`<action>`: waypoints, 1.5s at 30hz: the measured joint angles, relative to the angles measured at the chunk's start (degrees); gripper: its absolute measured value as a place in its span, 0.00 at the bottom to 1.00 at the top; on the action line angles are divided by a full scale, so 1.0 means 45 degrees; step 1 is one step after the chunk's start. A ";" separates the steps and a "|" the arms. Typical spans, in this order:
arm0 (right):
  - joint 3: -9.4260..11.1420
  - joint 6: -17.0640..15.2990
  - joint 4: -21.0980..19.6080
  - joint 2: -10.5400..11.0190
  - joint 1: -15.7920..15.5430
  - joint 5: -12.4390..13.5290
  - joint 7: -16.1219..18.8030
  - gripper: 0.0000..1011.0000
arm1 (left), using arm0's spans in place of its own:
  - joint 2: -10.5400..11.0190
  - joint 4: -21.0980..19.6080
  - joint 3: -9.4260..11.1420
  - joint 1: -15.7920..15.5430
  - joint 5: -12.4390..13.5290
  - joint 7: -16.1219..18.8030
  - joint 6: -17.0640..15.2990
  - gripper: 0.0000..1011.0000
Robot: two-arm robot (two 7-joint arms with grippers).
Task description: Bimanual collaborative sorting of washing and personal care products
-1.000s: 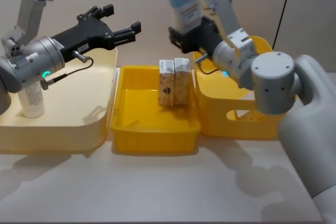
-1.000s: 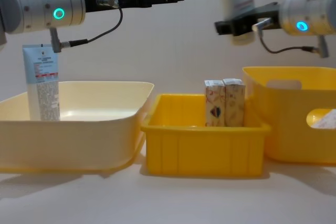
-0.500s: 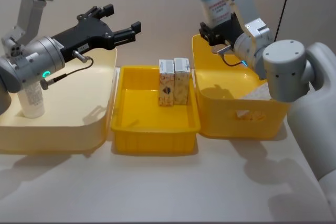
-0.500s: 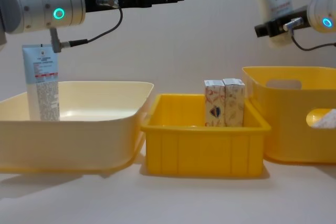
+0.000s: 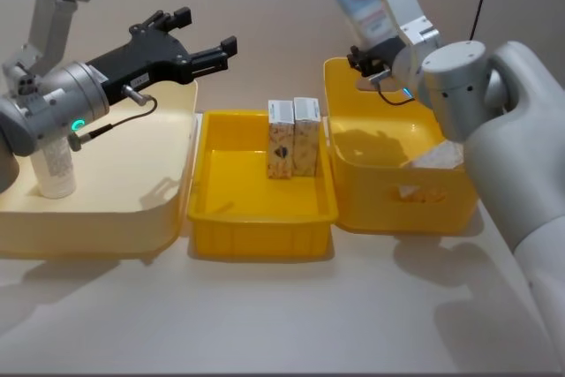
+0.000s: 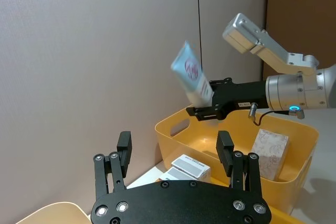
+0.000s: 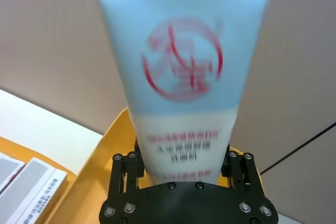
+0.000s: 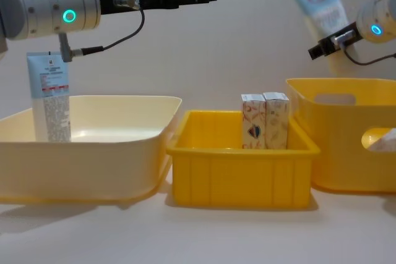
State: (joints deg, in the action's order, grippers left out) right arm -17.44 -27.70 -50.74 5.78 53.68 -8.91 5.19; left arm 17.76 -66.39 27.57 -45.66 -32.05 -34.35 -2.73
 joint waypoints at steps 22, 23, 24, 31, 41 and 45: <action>-0.0072 -0.0380 0.1440 -0.0306 0.0873 -0.0320 -0.0314 0.99 | -0.0001 0.0000 0.0000 0.0000 -0.0001 0.0000 0.0000 0.99; -0.0072 -0.0384 0.1455 -0.0309 0.0884 -0.0322 -0.0317 0.99 | -0.0001 0.0001 -0.0001 0.0000 0.0000 0.0000 0.0000 0.99; -0.0072 -0.0389 0.1472 -0.0312 0.0896 -0.0327 -0.0321 0.99 | 0.0000 0.0000 -0.0001 0.0000 0.0000 0.0000 -0.0001 0.99; -0.0082 -0.0425 0.1588 -0.0339 0.0961 -0.0355 -0.0341 0.99 | 0.0000 0.0000 -0.0001 -0.0001 0.0000 0.0000 -0.0001 0.99; -0.0083 -0.0453 0.1679 -0.0353 0.1011 -0.0375 -0.0364 0.99 | 0.0000 0.0001 0.0000 0.0000 0.0000 0.0000 0.0000 0.99; -0.0083 -0.0457 0.1694 -0.0357 0.1021 -0.0381 -0.0371 0.99 | -0.0001 0.0000 -0.0001 0.0001 0.0000 0.0000 0.0000 0.99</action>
State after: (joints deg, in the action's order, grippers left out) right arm -17.81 -29.76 -43.12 4.18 58.27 -10.62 3.52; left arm 17.75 -66.39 27.56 -45.66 -32.05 -34.35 -2.73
